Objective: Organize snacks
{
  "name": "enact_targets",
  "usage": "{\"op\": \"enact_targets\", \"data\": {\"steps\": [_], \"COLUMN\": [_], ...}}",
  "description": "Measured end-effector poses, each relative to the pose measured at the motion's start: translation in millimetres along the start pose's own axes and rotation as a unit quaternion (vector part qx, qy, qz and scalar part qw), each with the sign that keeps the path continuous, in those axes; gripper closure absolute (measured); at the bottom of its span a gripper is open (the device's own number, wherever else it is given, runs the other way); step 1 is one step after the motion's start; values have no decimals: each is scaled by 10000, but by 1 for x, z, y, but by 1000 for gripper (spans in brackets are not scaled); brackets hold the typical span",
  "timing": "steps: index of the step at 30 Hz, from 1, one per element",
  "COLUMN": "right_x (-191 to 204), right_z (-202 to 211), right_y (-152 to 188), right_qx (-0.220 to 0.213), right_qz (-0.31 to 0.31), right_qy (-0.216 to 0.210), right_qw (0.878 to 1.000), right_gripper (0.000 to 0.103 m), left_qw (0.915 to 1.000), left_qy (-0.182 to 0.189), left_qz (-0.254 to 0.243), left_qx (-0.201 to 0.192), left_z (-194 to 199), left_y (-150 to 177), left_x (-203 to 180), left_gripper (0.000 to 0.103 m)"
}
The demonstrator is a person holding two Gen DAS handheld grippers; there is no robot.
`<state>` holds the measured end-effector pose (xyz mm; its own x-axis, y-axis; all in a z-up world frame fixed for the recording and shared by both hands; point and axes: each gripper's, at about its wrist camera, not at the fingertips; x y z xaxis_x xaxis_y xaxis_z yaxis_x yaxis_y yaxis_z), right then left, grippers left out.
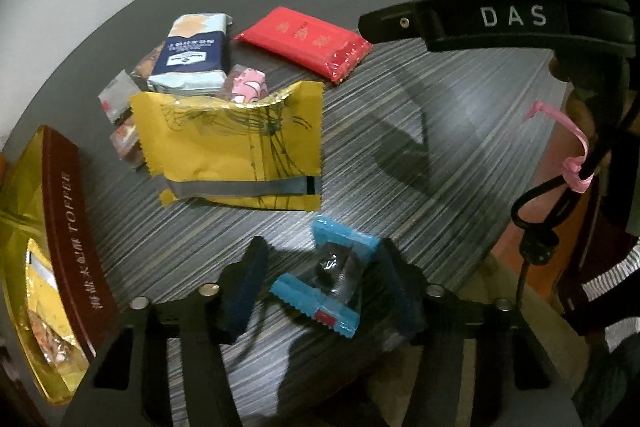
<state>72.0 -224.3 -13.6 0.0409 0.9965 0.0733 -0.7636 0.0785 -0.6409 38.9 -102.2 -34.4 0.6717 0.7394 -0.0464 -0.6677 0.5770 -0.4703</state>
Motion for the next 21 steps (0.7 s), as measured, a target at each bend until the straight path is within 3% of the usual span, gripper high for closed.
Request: {"op": "enact_targets", "data": {"steps": [10, 21], "right_x": [-1, -1], "right_z": [-3, -12], "right_y": [1, 1], "right_qx": [38, 109], "right_qz": [-22, -25], "right_qy": [-1, 24], "right_qw": [10000, 9999], "right_gripper": [36, 36], "left_qw": [9999, 9988], "left_qy": [54, -144], "left_qz": [40, 417], "left_qx": [-106, -223], "left_z": [-3, 5], "left_y": [3, 12], "left_x": [4, 40], "left_gripper": [58, 62]}}
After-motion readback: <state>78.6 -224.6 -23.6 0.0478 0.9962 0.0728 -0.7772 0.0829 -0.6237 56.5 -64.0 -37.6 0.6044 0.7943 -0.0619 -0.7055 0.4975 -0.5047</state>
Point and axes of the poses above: each gripper's, at about its wrist camera, not at the fingertips, and z roughly against the way its jaws point, x to its left, y to its underside, and after that the axes turned 9 degrees about -x, right-handed
